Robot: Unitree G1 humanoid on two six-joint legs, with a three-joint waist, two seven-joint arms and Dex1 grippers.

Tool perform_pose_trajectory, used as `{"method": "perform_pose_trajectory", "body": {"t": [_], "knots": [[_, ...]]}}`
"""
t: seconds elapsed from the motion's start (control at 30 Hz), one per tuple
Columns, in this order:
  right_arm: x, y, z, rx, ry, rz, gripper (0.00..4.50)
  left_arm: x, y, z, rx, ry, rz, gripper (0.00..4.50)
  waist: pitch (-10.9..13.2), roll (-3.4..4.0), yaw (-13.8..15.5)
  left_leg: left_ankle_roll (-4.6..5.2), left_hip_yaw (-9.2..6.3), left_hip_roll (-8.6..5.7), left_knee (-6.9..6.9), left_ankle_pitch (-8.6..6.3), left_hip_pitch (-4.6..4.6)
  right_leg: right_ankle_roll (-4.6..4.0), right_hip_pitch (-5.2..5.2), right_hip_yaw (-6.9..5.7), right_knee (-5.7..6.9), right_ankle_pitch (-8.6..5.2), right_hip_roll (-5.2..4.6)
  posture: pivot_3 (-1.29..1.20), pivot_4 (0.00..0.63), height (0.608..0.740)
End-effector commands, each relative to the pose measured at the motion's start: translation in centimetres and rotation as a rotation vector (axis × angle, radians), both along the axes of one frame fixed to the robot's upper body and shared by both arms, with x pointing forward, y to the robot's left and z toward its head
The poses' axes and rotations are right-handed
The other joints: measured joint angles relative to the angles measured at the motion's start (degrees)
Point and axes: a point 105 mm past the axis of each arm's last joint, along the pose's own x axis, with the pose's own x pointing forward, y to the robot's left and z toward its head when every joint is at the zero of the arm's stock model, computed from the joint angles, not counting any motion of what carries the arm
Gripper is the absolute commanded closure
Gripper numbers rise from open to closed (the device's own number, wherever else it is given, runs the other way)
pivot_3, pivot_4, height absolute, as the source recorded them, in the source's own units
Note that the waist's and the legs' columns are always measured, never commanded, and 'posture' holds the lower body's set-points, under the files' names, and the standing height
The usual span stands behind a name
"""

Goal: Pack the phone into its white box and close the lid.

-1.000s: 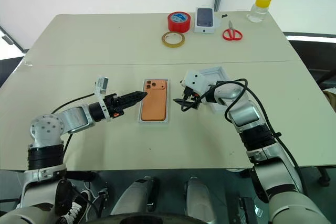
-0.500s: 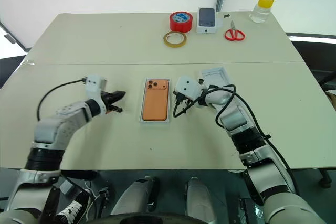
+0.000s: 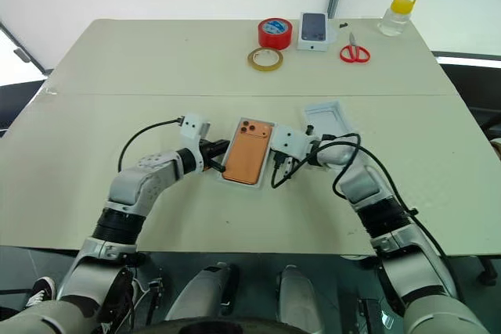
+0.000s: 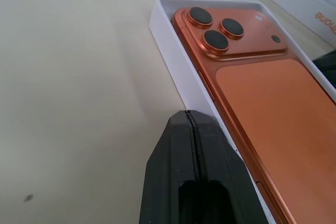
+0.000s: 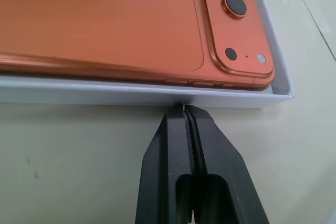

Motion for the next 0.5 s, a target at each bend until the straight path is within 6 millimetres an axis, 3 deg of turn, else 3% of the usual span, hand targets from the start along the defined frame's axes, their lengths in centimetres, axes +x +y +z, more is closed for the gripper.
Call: {"method": "perform_pose_trajectory", "body": {"t": [0.03,0.3,0.5], "knots": [[-0.4,-0.9,0.9,0.0,-0.022,-0.008,4.46,-1.6,-5.4,0.6,-0.066,0.03,-0.181,4.49,0.0,0.0,0.3,0.03,0.0,-0.01,0.02,-0.02,0.0,0.02,0.01,0.0,-0.02,-0.01,-0.01,0.0,0.15,0.74],[-0.8,-4.2,1.0,-0.029,-0.016,-0.09,4.46,-3.3,-9.8,1.3,-0.109,0.032,-0.337,4.49,0.0,-0.01,1.0,0.14,0.01,-0.12,0.08,-0.08,-0.01,0.13,0.09,-0.06,-0.04,-0.08,-0.17,0.0,0.15,0.74],[-1.3,-5.0,0.8,-0.031,0.01,-0.106,4.46,-2.3,-9.8,1.7,-0.088,0.005,-0.327,4.49,0.0,-0.03,1.1,0.19,0.05,-0.11,0.06,-0.11,-0.01,0.16,0.07,-0.05,-0.07,-0.09,-0.18,0.0,0.15,0.74]]}}
